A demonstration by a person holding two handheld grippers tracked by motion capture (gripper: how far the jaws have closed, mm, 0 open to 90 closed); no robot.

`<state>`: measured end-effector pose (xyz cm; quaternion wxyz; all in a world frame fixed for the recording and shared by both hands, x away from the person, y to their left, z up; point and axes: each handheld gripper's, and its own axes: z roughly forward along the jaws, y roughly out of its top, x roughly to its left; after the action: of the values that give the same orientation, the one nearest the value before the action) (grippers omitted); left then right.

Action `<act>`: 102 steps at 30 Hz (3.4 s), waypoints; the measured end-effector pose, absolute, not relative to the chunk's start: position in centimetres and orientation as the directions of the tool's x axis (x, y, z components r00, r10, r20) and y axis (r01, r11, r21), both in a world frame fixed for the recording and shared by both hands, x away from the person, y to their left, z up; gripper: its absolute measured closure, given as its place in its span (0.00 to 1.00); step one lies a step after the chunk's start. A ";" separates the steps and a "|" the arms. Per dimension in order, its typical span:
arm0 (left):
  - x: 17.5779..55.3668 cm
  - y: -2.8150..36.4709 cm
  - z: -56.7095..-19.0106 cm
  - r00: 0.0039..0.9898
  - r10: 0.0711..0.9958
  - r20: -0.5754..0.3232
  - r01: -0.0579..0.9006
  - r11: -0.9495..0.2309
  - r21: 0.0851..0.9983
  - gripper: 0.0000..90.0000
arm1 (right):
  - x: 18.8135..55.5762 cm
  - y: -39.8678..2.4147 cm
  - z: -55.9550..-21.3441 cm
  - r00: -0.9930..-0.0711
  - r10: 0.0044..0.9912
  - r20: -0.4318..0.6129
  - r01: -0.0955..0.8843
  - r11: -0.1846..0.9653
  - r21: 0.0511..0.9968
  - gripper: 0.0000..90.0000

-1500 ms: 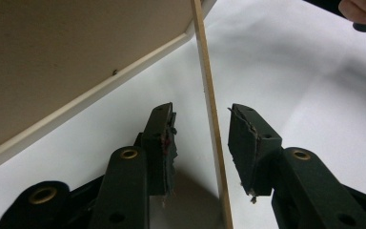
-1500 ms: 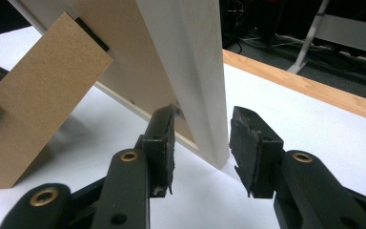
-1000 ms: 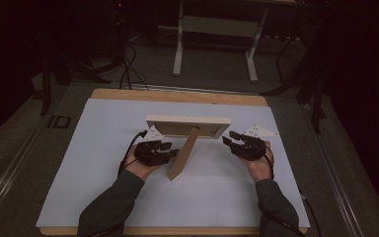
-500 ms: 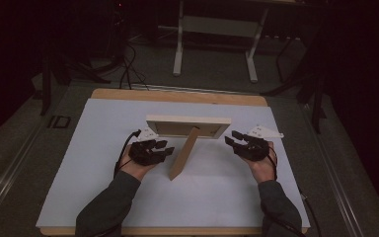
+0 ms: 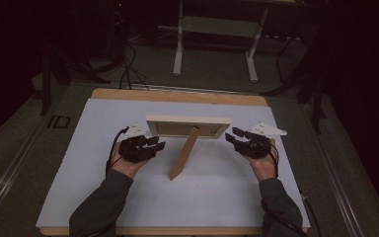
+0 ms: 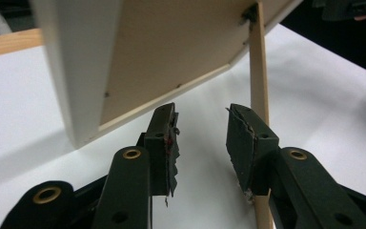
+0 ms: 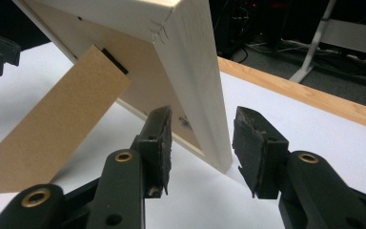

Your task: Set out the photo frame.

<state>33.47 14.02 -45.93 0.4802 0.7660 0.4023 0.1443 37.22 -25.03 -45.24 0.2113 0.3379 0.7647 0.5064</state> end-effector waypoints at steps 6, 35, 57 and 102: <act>33.5 15.1 -45.4 0.610 0.777 -0.156 0.467 -0.194 0.863 0.71 | 37.2 -24.7 -44.8 -0.693 0.721 0.015 0.291 0.261 0.920 0.63; 35.6 15.8 -43.4 0.579 0.814 -0.030 0.380 -0.237 0.894 0.61 | 38.7 -23.2 -43.2 -0.708 0.706 0.019 0.285 0.261 0.922 0.61; 36.6 15.3 -42.7 0.563 0.826 -0.022 0.393 -0.244 0.887 0.63 | 39.0 -23.2 -43.1 -0.708 0.707 0.011 0.278 0.264 0.923 0.64; 38.7 15.6 -42.3 0.525 0.846 -0.095 0.452 -0.182 0.873 0.64 | 38.8 -22.7 -42.5 -0.776 0.627 -0.065 0.207 0.351 0.913 0.67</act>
<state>38.71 15.64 -42.29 0.4650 0.7392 0.4388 0.2118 38.83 -22.71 -42.45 0.2079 0.2624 0.7952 0.5056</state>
